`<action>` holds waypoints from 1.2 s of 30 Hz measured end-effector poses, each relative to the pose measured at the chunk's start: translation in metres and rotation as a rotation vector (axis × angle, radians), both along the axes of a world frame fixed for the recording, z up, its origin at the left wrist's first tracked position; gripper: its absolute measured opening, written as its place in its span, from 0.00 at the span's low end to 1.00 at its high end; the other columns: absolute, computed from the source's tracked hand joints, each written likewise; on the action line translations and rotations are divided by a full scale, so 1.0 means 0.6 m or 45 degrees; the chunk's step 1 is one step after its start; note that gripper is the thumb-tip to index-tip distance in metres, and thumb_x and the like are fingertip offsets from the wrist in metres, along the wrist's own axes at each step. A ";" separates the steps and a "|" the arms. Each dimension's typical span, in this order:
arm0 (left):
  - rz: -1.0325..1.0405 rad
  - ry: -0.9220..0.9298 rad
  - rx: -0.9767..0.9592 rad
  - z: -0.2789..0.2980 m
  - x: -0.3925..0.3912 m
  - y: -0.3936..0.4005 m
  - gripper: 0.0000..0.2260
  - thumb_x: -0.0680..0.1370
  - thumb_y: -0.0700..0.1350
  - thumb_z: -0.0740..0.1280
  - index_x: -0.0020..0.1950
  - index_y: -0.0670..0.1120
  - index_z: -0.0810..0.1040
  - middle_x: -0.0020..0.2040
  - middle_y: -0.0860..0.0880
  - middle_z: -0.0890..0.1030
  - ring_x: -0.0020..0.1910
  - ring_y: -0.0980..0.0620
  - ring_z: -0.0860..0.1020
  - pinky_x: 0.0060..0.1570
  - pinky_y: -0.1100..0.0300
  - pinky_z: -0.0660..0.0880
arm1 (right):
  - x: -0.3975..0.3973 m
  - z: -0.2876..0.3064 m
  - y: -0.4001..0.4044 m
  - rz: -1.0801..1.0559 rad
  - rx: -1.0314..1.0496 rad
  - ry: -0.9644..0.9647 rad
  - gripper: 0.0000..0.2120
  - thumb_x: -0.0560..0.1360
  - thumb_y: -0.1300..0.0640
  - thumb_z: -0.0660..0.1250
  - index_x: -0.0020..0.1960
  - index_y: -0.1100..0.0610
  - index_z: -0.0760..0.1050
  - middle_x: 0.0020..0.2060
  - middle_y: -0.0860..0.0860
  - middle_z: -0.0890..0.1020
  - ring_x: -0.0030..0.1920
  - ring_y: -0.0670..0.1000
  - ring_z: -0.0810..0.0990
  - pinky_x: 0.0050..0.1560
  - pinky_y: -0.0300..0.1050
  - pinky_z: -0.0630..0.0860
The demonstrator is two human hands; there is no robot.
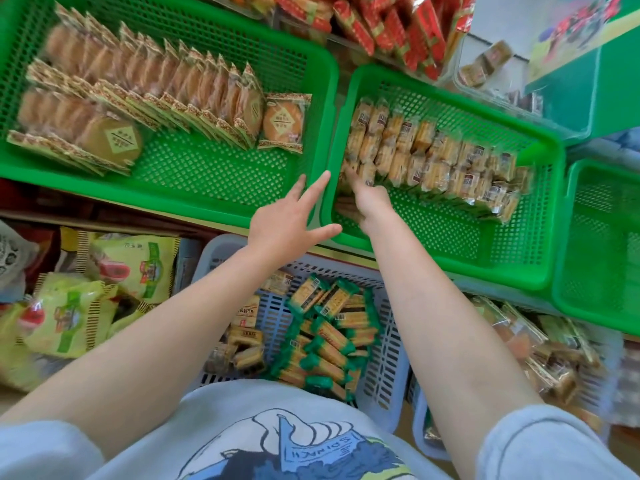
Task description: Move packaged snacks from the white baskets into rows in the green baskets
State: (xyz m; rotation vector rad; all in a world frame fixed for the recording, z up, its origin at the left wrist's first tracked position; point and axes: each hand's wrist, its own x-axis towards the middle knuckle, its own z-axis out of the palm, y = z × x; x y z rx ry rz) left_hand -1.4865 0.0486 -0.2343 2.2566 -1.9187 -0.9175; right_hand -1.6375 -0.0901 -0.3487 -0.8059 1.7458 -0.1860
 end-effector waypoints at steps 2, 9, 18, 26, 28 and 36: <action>0.001 -0.002 -0.004 0.000 -0.001 0.000 0.40 0.75 0.75 0.51 0.79 0.64 0.36 0.83 0.51 0.51 0.40 0.49 0.79 0.25 0.61 0.73 | -0.008 -0.040 -0.011 -0.020 0.007 0.012 0.76 0.35 0.18 0.71 0.76 0.56 0.63 0.65 0.58 0.79 0.58 0.63 0.82 0.59 0.64 0.78; -0.009 -0.032 -0.036 -0.006 0.000 0.002 0.40 0.75 0.75 0.51 0.79 0.64 0.36 0.83 0.49 0.52 0.40 0.48 0.80 0.24 0.61 0.73 | 0.054 0.150 0.042 0.205 0.098 0.035 0.50 0.71 0.25 0.58 0.82 0.54 0.51 0.79 0.54 0.61 0.76 0.59 0.65 0.73 0.62 0.65; 0.104 0.204 -0.114 0.002 0.012 0.031 0.31 0.81 0.60 0.62 0.81 0.56 0.55 0.81 0.46 0.59 0.74 0.43 0.68 0.59 0.48 0.76 | -0.011 0.282 0.157 0.290 -0.377 0.111 0.25 0.81 0.44 0.63 0.71 0.57 0.67 0.55 0.53 0.82 0.48 0.49 0.84 0.58 0.54 0.80; 0.426 -0.166 -0.325 -0.059 0.063 0.379 0.18 0.78 0.44 0.66 0.67 0.41 0.76 0.75 0.39 0.68 0.76 0.37 0.62 0.76 0.40 0.56 | -0.008 0.215 0.375 0.754 -0.232 0.043 0.04 0.81 0.51 0.65 0.50 0.51 0.74 0.48 0.53 0.83 0.43 0.50 0.84 0.47 0.51 0.80; 0.396 -0.254 -0.210 -0.077 0.065 0.447 0.22 0.77 0.46 0.65 0.71 0.43 0.72 0.78 0.40 0.63 0.79 0.39 0.56 0.78 0.42 0.46 | 0.000 0.163 0.416 0.947 -0.080 0.115 0.07 0.82 0.50 0.65 0.55 0.53 0.76 0.52 0.52 0.82 0.46 0.50 0.82 0.44 0.47 0.77; 0.380 -0.346 0.007 -0.107 0.079 0.536 0.31 0.80 0.59 0.50 0.81 0.45 0.59 0.82 0.43 0.50 0.81 0.44 0.46 0.78 0.50 0.36 | 0.029 0.014 0.527 1.485 0.121 0.156 0.45 0.75 0.53 0.74 0.82 0.48 0.50 0.81 0.55 0.52 0.76 0.58 0.64 0.67 0.53 0.73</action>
